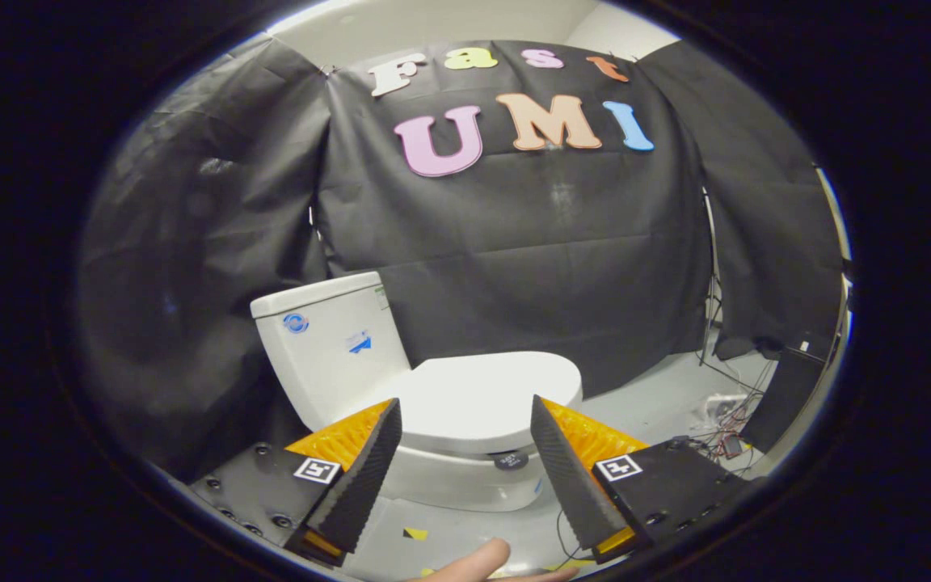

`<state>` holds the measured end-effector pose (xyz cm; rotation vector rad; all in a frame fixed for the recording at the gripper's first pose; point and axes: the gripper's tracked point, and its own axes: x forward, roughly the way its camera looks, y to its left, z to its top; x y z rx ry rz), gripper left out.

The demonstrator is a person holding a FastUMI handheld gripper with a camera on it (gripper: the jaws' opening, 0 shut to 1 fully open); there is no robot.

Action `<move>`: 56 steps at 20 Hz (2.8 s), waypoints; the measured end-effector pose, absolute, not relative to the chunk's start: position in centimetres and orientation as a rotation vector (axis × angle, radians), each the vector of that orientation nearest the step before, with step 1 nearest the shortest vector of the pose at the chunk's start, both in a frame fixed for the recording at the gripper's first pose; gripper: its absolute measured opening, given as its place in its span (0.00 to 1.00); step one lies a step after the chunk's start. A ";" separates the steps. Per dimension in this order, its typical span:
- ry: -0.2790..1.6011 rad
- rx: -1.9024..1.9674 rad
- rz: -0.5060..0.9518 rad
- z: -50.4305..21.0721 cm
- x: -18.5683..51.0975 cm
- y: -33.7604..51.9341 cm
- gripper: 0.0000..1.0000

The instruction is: Open the toilet lid.

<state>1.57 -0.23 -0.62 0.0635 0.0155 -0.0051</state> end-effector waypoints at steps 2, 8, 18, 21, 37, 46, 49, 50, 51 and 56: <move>0.001 0.115 -0.005 -0.6 2.9 -0.2 0.99; 0.029 0.247 0.020 -1.7 7.2 1.2 0.99; 0.159 0.661 -0.084 -10.2 11.4 0.0 0.96; 0.186 0.740 -0.145 -12.5 11.3 -1.5 0.96; 0.368 1.016 -0.176 -21.2 13.6 -2.2 0.83; 0.355 1.124 -0.199 -20.4 14.6 -3.7 0.32; 0.378 1.081 -0.220 -20.3 14.5 -3.9 0.32; 0.330 1.112 -0.203 -18.3 13.4 -5.3 0.24; 0.323 1.126 -0.216 -19.4 15.0 -4.3 0.17; 0.351 1.086 -0.262 -18.9 14.3 -4.0 0.01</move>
